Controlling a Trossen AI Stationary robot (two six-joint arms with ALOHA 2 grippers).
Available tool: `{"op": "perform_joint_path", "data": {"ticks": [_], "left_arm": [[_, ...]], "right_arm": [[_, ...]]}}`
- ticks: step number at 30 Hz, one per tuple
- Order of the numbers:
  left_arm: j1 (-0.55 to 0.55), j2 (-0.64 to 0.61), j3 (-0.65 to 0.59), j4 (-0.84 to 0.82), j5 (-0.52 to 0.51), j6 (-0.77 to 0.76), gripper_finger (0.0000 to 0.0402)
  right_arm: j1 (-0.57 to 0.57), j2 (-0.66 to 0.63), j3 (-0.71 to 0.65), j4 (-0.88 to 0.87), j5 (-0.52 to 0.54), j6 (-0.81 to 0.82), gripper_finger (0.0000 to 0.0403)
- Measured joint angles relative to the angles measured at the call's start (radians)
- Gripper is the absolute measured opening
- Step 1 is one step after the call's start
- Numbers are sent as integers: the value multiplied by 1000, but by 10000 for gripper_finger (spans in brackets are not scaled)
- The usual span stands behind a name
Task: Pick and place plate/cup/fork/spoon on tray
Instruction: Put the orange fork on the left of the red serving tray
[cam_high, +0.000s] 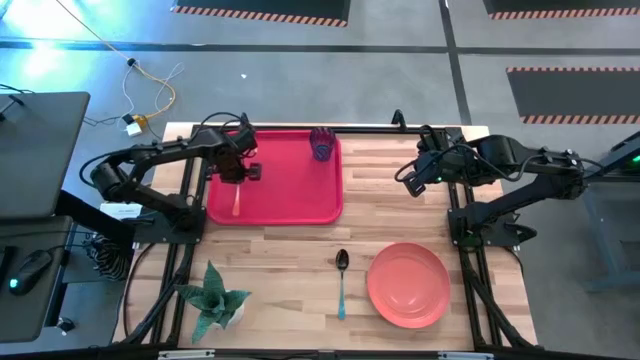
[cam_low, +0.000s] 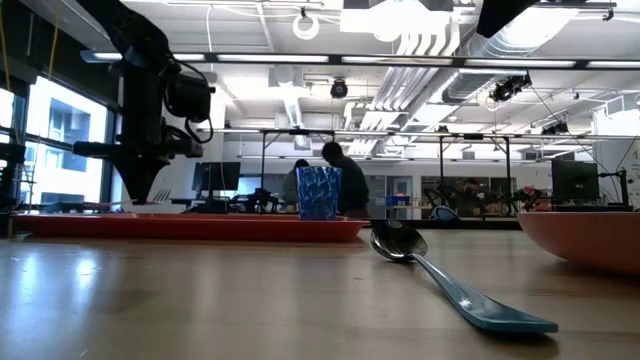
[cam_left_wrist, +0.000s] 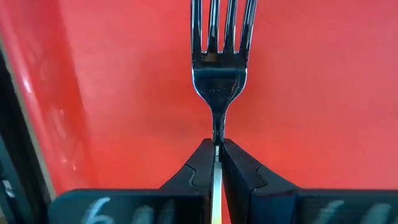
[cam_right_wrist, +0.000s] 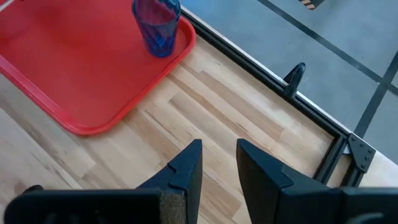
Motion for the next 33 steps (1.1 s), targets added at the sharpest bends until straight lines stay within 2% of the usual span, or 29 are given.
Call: {"op": "perform_joint_path", "data": {"ticks": [18, 33], "left_arm": [[153, 4, -3, -12, -47, 129, 8], [192, 119, -3, -8, -57, 183, 8]], "right_arm": [[0, 2, 0, 17, 0, 26, 90], [0, 2, 0, 46, 1, 26, 90]]}}
